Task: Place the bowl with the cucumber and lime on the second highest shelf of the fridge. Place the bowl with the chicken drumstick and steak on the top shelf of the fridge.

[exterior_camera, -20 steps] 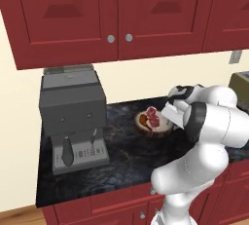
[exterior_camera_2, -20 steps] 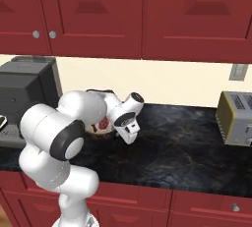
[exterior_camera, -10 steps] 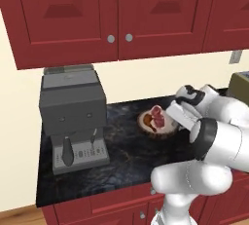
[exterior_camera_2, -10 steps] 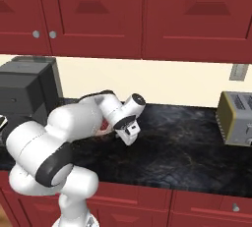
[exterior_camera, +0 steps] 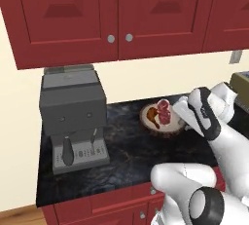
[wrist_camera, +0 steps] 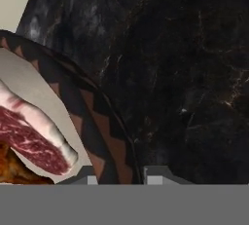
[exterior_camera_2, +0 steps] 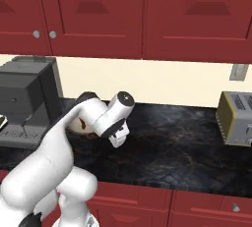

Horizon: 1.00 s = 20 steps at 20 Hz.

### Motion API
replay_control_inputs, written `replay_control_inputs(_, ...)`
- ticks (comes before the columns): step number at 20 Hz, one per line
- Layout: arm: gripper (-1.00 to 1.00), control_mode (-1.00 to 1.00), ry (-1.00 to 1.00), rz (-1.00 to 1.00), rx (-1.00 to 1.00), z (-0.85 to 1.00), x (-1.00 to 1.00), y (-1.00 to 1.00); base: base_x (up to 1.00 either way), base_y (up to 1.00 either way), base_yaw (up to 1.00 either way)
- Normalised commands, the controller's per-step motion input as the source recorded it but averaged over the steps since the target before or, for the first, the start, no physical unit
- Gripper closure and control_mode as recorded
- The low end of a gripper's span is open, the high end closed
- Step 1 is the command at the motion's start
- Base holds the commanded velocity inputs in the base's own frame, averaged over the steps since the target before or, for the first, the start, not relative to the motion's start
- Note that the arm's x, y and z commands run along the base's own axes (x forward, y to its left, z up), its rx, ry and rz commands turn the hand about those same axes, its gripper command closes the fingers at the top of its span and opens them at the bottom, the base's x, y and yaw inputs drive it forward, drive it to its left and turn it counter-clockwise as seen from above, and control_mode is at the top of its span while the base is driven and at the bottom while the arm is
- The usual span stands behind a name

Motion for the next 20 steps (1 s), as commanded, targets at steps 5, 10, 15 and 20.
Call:
replay_control_inputs(5,1.00,-1.00,0.02,-0.15,0.05,0.81,-0.76,0.24,0.00,0.00,0.00)
replay_control_inputs(10,1.00,-1.00,0.10,-0.15,0.04,0.59,-0.62,0.10,0.00,0.00,0.00)
replay_control_inputs(15,1.00,1.00,0.06,-0.04,0.01,0.12,-0.32,0.02,-0.27,0.01,0.02)
replay_control_inputs(20,1.00,1.00,0.00,0.00,0.00,0.00,0.00,0.00,-1.00,-0.28,0.22)
